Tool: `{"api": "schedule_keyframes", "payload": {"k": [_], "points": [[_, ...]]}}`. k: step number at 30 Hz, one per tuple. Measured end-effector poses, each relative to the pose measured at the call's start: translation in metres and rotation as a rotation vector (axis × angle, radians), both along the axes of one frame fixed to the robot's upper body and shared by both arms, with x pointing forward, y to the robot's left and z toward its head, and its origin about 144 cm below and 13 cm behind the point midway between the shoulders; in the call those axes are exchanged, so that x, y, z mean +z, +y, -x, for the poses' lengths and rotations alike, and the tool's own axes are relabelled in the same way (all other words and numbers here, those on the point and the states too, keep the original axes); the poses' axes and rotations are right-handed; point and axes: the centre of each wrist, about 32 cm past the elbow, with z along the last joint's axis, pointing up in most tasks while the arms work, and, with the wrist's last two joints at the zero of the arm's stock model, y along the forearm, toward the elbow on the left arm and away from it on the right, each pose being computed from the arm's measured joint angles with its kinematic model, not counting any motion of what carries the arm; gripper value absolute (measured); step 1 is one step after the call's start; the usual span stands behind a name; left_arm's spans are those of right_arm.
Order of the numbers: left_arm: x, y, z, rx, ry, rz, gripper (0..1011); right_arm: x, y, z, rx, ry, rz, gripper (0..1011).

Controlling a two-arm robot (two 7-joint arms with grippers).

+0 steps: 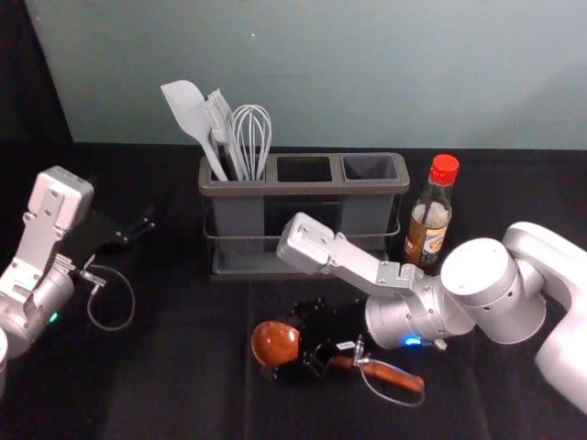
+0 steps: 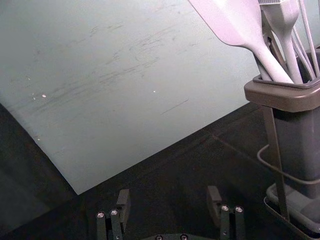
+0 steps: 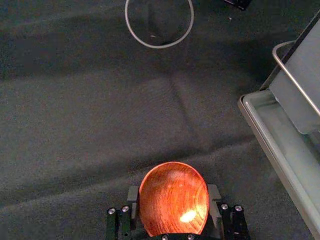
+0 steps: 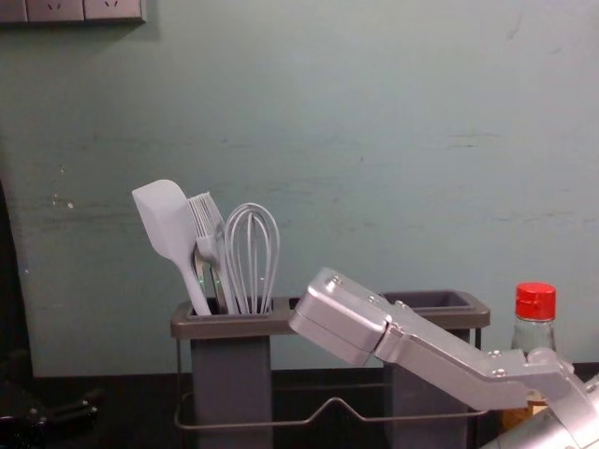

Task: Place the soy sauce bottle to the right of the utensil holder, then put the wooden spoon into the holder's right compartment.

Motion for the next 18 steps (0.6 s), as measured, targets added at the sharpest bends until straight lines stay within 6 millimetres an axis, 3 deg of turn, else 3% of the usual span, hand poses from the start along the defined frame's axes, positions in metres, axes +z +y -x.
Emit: {"api": "schedule_keyframes", "payload": {"k": [7, 18], "points": [[0.000, 0.000, 0.000, 0.000, 0.000, 0.000, 1005, 0.007, -0.006, 0.004, -0.006, -0.012, -0.030, 837], [0.000, 0.000, 0.000, 0.000, 0.000, 0.000, 1005, 0.036, -0.035, 0.013, -0.060, -0.073, -0.151, 838]]}}
